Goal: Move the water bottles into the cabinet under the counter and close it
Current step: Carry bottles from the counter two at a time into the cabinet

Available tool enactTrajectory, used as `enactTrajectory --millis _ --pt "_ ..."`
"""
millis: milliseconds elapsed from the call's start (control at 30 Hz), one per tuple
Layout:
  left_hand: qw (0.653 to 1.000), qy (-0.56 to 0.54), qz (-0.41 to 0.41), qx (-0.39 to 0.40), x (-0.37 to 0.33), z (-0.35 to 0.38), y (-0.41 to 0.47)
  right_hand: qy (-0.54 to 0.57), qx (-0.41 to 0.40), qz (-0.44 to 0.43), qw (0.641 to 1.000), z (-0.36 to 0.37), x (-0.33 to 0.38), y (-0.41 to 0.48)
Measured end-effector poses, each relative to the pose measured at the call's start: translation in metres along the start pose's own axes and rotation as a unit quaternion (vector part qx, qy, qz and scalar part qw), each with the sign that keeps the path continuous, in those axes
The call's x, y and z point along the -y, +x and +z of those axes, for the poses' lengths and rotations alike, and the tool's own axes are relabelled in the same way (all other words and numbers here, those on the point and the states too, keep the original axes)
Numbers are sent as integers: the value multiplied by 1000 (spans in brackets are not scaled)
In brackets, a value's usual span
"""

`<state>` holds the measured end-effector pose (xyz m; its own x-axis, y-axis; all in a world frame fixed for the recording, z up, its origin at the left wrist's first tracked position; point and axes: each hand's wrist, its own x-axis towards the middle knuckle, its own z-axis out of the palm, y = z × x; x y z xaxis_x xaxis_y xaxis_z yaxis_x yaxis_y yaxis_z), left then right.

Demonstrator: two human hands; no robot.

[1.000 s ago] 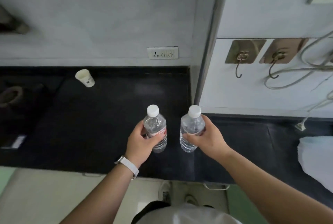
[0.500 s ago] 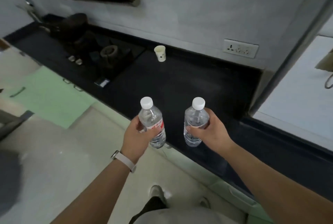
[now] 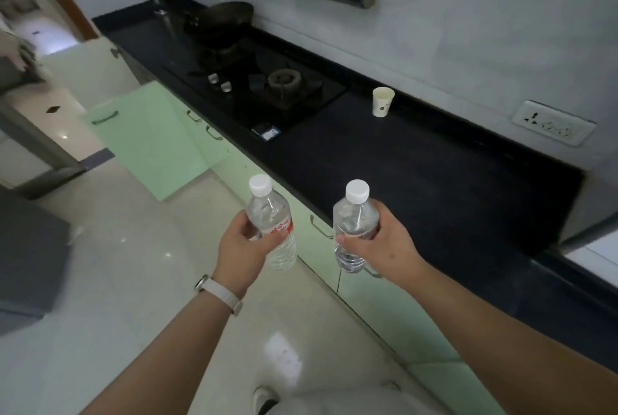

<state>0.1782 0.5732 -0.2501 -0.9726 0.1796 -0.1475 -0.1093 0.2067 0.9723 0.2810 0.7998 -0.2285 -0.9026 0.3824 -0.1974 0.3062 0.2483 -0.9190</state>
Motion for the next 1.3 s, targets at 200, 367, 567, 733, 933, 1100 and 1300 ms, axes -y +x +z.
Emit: enactTrajectory --millis 200,367,567,733,933,1100,1300 --pt "999 -30 1 -27 19 -110 25 -24 29 -32 999 106 47 14" --pt "997 -48 -9 -62 35 -196 37 -42 50 -54 996 192 86 23" --pt "990 -66 -18 -122 50 -271 34 -57 101 -76 990 268 119 35" --pt "981 -76 -20 -176 62 -318 29 -77 148 -93 982 321 136 51" --pt "971 -67 -39 -224 67 -352 39 -93 205 -107 969 371 154 80" --pt "964 -46 -50 -259 71 -377 73 -101 236 -117 959 410 170 130" --pt "955 -4 -64 -289 61 -411 145 -64 254 -110 959 458 198 209"
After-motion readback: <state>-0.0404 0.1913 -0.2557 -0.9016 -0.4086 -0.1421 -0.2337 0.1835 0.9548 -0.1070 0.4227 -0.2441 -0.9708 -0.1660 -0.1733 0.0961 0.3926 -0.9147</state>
